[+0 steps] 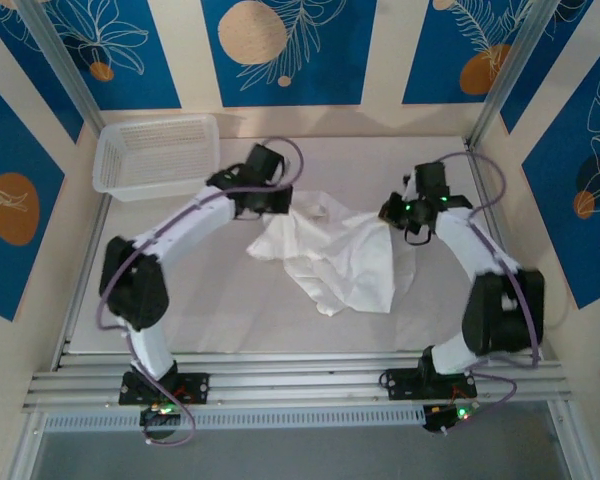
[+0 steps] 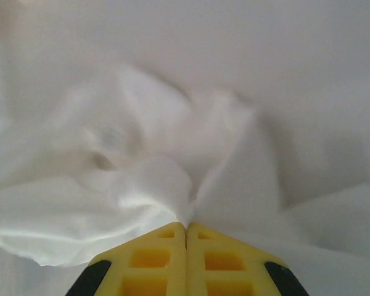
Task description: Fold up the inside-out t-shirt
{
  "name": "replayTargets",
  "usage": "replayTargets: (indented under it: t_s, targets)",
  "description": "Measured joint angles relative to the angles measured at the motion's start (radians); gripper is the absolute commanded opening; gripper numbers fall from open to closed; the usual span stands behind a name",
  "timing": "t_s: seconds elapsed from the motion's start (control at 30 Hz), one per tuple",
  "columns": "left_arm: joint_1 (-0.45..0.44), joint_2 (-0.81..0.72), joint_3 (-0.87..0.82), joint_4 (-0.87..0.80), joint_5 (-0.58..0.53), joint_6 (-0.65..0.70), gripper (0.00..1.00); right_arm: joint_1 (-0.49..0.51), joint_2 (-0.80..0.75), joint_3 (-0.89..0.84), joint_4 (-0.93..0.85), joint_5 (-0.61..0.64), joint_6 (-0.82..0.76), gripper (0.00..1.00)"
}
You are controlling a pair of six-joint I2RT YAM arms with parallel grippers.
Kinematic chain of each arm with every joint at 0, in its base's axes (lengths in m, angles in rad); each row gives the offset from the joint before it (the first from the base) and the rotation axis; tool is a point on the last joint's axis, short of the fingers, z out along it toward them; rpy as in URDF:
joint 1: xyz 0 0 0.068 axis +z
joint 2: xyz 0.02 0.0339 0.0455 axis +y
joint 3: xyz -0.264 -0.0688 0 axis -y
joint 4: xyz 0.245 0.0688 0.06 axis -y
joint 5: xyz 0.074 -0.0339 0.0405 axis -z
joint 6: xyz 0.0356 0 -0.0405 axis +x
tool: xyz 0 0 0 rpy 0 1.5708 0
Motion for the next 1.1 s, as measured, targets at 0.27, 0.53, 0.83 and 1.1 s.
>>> replayTargets:
  t_s: [0.27, 0.53, 0.83, 1.1]
  targets:
    - [0.008, -0.347, 0.42, 0.033, -0.027, 0.108, 0.0, 0.044, -0.528, 0.105, 0.32, 0.082, -0.074, 0.0]
    - [0.008, -0.471, 0.482, 0.132, 0.088, 0.137, 0.0, 0.105, -0.552, 0.228, 0.486, 0.021, -0.14, 0.0]
    - [0.008, -0.344, 0.519, 0.106, 0.05, 0.195, 0.0, 0.134, -0.454, 0.385, 0.514, 0.014, -0.194, 0.0]
    - [0.115, -0.077, 0.641, 0.111, -0.003, 0.253, 0.0, 0.126, -0.173, 0.444, 0.488, 0.077, -0.246, 0.0]
